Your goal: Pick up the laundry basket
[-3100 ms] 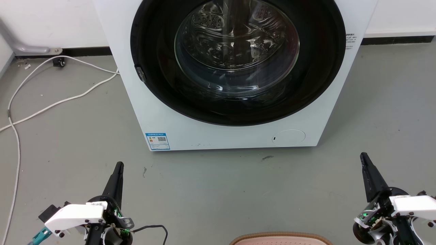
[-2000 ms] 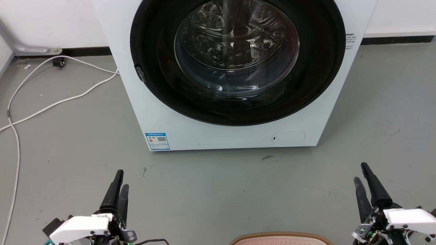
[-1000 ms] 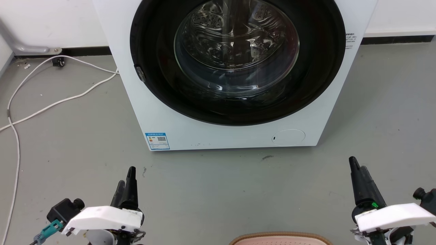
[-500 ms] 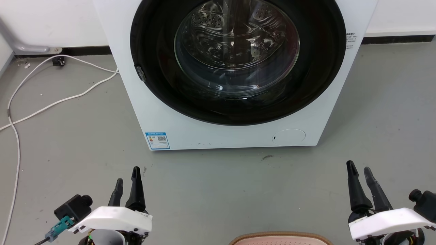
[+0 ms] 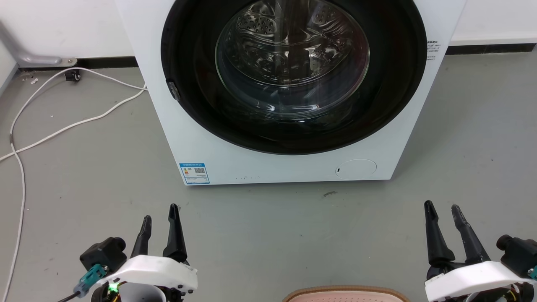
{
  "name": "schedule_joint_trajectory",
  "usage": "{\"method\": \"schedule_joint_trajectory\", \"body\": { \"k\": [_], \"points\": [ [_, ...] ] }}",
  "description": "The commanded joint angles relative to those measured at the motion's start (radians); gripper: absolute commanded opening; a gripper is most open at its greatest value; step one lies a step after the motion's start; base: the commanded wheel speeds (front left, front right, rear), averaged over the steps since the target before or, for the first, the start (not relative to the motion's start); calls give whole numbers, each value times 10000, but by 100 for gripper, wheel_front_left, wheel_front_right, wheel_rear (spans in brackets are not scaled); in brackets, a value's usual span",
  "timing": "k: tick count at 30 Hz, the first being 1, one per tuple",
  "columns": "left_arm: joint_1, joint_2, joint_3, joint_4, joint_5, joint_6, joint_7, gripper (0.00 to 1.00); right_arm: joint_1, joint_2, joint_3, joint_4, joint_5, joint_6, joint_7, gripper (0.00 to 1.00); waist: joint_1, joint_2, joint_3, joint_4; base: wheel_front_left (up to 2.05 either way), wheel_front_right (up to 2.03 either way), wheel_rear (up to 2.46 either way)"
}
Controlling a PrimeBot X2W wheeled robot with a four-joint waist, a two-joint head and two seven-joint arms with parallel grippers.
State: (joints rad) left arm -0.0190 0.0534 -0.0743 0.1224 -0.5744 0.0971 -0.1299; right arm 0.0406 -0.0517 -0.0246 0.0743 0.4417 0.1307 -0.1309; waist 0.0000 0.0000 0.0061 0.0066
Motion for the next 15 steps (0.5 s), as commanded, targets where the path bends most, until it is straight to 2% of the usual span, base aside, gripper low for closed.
{"method": "schedule_joint_trajectory", "body": {
  "k": [1, 15],
  "points": [
    [22, 75, -48, -151, 263, 50, -97, 100, -15, -4, 17, -167, -283, 0, -81, 100, 0, 0, -1, 2, 0, 0, 0],
    [127, 103, -346, -279, 1752, 359, -455, 100, 218, 3, 15, -469, -1642, 0, -439, 100, 0, 0, -40, 30, 0, 0, 0]
  ]
}}
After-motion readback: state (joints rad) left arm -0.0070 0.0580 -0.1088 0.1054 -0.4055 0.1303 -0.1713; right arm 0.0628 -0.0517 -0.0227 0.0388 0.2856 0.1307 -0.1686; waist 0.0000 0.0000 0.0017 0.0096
